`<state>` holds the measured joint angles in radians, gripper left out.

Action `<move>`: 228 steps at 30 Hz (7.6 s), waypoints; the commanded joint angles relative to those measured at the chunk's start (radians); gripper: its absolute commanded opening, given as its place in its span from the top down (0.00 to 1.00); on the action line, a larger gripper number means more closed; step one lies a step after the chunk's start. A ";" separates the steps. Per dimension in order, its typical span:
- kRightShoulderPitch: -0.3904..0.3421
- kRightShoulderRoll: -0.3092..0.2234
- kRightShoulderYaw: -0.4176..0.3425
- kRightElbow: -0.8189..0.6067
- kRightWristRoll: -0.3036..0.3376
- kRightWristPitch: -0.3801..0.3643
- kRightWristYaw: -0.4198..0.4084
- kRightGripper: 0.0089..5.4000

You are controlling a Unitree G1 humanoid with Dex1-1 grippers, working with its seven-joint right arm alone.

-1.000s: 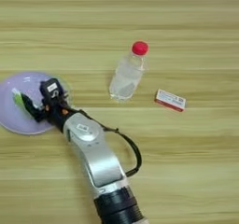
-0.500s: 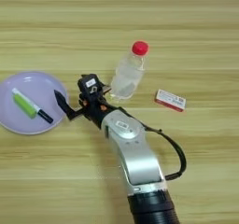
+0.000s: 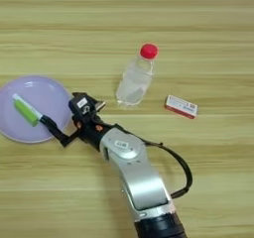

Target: Move the objects on the table

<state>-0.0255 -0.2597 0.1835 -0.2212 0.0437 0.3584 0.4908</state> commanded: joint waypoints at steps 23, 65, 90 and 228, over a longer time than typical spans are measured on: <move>-0.133 -0.001 0.053 0.128 -0.050 -0.037 0.021 0.00; -0.151 -0.038 0.091 0.174 -0.109 -0.021 0.069 0.57; -0.159 -0.027 0.091 0.181 -0.107 -0.021 0.072 0.86; -0.060 0.077 0.033 -0.083 0.031 -0.023 -0.040 0.01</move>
<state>-0.0149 -0.1618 0.2161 -0.2435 0.0667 0.3246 0.4356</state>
